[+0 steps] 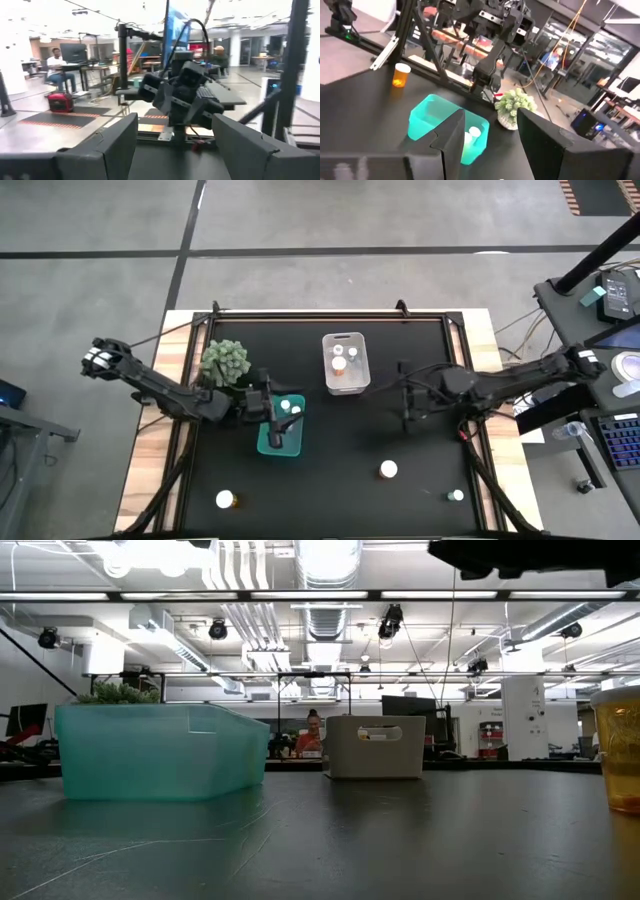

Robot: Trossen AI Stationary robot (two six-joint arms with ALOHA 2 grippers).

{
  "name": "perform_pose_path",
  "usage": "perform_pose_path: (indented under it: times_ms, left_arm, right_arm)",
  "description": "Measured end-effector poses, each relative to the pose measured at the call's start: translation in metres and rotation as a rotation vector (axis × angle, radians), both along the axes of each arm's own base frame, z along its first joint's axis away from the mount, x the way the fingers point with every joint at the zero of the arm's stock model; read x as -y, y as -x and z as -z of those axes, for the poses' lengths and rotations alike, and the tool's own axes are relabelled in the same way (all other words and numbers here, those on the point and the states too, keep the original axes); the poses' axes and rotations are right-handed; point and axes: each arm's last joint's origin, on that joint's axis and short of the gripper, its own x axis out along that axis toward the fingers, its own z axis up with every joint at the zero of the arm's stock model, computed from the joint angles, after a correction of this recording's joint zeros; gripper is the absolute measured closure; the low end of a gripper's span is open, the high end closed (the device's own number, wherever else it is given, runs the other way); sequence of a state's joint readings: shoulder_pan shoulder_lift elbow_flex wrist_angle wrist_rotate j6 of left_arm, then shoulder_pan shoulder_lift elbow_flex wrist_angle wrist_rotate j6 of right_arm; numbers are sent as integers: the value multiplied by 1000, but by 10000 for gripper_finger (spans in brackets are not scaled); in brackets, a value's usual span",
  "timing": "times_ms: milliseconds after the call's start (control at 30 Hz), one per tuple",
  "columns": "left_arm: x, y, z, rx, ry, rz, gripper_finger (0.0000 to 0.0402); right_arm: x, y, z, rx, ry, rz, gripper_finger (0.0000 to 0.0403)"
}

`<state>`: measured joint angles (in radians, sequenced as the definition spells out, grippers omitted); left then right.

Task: Pick and place medicine bottles into bin by pill shape (circle, oval)
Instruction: Put the bottom left orange pill bottle into the white bin

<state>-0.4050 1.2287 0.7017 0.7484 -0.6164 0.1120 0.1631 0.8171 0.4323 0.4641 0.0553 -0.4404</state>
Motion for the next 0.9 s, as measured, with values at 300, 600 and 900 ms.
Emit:
perform_pose_path:
  times_ms: [300,600,900]
  left_arm:
    - [0,-25,-24,7,9,-53,162]
    - [-6,-53,-49,28,66,-195,162]
    - [-6,-89,-76,-168,146,-229,162]
  right_arm:
    - [18,39,1,133,13,69,232]
    - [25,79,0,337,47,99,232]
    - [26,99,3,454,44,105,232]
